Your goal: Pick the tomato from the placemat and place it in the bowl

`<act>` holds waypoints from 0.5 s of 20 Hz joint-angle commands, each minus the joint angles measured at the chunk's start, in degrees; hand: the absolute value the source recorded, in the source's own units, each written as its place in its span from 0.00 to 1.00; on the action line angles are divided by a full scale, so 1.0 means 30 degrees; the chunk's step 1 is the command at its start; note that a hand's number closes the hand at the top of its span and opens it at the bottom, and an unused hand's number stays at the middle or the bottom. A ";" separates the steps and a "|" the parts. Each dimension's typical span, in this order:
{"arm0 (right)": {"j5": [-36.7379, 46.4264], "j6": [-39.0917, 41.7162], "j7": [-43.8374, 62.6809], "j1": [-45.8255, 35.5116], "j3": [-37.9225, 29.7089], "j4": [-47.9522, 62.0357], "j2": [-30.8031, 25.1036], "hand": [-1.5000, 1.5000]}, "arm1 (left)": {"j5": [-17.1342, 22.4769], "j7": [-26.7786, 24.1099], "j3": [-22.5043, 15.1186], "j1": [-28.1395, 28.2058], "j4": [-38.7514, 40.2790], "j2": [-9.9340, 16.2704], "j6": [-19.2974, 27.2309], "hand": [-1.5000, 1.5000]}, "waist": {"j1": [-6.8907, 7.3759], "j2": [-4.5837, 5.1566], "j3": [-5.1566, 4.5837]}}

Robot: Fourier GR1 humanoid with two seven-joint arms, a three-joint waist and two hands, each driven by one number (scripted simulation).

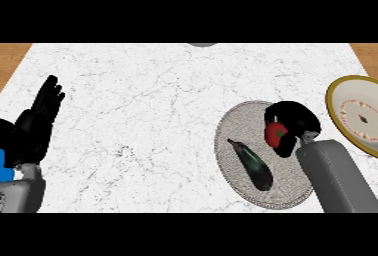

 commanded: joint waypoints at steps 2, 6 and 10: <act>-0.0169 -0.2446 0.7594 -0.1739 -0.4984 0.1648 0.0838 1.00 | -0.0011 -0.0280 0.0091 0.0086 -0.0129 -0.0004 0.0051 0.50 | 0.0241 0.0170 0.0030; 0.1498 -0.4540 1.1859 -0.4511 -0.5374 0.1992 0.1329 1.00 | -0.0080 0.0021 -0.0204 -0.0528 0.0157 -0.0169 -0.0029 0.50 | 0.0390 0.0063 0.0026; 0.4131 -0.5851 1.4433 -0.6239 -0.4084 0.1203 0.1089 1.00 | 0.0004 -0.0186 0.0042 -0.0342 0.0625 -0.0232 -0.0025 0.50 | 0.0170 -0.0050 0.0009</act>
